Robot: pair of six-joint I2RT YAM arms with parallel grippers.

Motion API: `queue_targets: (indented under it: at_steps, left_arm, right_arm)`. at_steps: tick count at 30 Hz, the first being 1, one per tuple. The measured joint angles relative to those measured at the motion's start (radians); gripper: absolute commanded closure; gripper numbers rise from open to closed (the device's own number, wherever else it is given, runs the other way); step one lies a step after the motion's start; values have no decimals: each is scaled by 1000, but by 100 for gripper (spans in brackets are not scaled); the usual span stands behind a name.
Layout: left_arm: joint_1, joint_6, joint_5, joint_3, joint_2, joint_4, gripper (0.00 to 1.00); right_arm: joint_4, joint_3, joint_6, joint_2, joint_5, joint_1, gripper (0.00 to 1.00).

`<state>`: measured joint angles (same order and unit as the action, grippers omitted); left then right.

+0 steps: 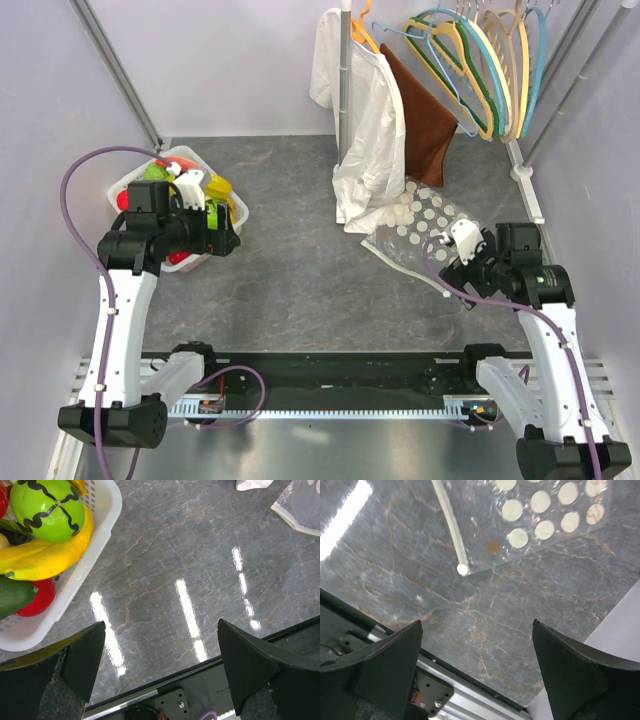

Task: Place the food in the zip-top bag and seal the zipper
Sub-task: Pick up the zipper food storage bag at the center of the board.

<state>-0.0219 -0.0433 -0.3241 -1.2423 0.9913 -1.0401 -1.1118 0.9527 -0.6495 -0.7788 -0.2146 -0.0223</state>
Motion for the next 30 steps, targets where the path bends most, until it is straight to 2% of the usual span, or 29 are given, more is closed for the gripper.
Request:
queue_targets:
  at_steps: [8,13,22,30]
  left_arm:
    - [0,2,-68,0,-28,48,0]
    - [0,3,-151,0,-70,114,0]
    - [0,3,-201,24,-42,160,0]
    - [0,3,-206,39,-35,161,0]
  right_arm:
    - [19,-34,-127,-140,11,-8,2]
    - [97,-79,-144,-282,13,-81,4]
    - [271,-108,-95,-491,33,-294,25]
    - [431,-107,-34,-691,84,-381,38]
